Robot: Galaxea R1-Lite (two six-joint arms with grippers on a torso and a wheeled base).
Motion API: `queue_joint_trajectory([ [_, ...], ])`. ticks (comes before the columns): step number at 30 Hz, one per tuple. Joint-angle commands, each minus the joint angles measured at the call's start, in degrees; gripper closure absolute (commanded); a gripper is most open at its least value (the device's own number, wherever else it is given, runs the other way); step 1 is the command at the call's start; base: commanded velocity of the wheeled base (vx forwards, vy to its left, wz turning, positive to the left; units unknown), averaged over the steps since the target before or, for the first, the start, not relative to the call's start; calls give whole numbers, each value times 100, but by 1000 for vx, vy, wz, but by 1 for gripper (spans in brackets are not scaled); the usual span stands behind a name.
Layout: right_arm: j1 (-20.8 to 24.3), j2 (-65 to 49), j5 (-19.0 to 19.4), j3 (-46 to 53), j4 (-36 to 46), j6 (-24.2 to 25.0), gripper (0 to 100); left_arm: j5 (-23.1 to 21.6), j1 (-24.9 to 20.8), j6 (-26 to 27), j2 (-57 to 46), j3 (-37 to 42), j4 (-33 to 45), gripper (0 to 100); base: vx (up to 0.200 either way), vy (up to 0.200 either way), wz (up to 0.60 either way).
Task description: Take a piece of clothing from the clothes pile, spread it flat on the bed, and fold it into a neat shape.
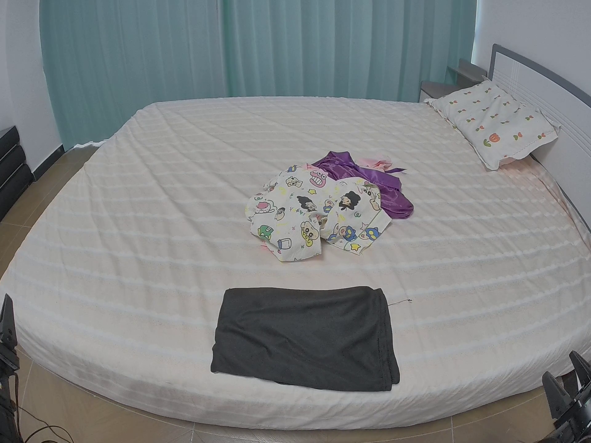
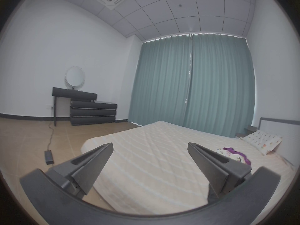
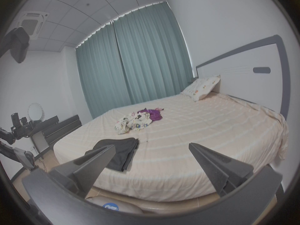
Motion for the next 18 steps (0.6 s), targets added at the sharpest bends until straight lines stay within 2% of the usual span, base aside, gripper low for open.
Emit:
queue_joint_trajectory([
  [1, -309, -746, 110, 57, -33, -129, 0, 16, 615, 284, -1197, 206, 592, 0, 0, 0, 0],
  [3, -309, -746, 75, 57, -33, -181, 0, -1, 668, 363, -1399, 206, 759, 0, 0, 0, 0],
  [5, -309, -737, 39, 57, -59, -357, 0, -98, 738, 715, -2137, 206, 1409, 0, 0, 0, 0],
  [8, -309, -746, 101, 66, -77, -867, 0, -265, 1011, 969, -2717, 206, 2200, 0, 0, 0, 0],
  [10, -309, -746, 189, 66, -85, -1183, 0, -335, 976, 697, -2735, 206, 2649, 0, 0, 0, 0],
  [12, -309, -746, 382, 66, -77, -1482, 0, -582, 976, 284, -2735, 206, 2772, 0, 0, 0, 0],
  [17, -309, -746, 822, 66, -50, -1508, 0, -1039, 976, 627, -2735, 206, 2736, 0, 0, 0, 0],
  [18, -309, -746, 936, 66, -42, -1280, 0, -1355, 976, 785, -2735, 206, 2736, 0, 0, 0, 0],
])
